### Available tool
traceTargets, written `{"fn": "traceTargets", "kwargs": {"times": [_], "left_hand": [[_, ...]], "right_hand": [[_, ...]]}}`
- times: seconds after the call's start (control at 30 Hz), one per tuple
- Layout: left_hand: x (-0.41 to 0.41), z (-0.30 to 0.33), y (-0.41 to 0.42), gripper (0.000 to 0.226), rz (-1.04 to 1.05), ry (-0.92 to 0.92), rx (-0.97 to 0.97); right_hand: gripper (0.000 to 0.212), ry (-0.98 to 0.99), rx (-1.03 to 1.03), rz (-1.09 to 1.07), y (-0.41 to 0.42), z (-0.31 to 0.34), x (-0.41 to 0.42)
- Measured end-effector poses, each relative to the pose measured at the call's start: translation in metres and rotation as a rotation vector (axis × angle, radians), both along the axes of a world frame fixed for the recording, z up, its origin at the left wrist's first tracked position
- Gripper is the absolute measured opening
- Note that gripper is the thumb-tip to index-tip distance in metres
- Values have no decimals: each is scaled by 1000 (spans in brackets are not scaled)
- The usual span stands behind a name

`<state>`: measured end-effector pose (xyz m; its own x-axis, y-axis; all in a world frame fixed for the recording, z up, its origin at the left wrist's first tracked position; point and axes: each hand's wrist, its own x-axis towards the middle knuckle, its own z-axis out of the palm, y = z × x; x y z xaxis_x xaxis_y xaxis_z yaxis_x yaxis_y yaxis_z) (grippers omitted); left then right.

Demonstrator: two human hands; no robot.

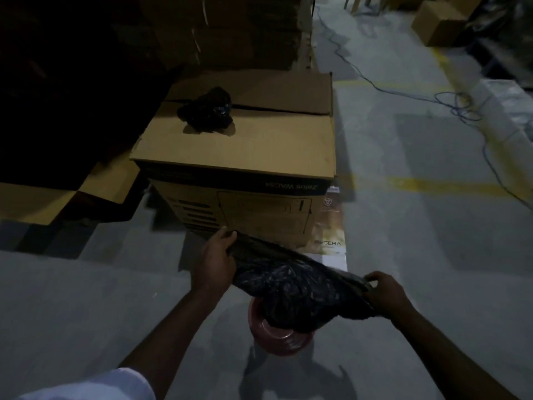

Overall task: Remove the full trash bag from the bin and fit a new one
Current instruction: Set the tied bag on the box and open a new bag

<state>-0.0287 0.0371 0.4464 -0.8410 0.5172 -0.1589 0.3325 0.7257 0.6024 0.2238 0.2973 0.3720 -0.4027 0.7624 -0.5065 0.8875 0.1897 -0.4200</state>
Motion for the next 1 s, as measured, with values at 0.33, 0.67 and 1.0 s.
{"fn": "traceTargets", "kwargs": {"times": [0.33, 0.67, 1.0], "left_hand": [[6, -11, -3, 87, -281, 83, -117], [46, -35, -27, 96, -223, 405, -104], [53, -69, -38, 106, -204, 266, -161]], "right_hand": [[26, 466, 238, -69, -6, 52, -19], [34, 391, 311, 204, -25, 9, 30], [56, 240, 183, 147, -39, -25, 43]]}}
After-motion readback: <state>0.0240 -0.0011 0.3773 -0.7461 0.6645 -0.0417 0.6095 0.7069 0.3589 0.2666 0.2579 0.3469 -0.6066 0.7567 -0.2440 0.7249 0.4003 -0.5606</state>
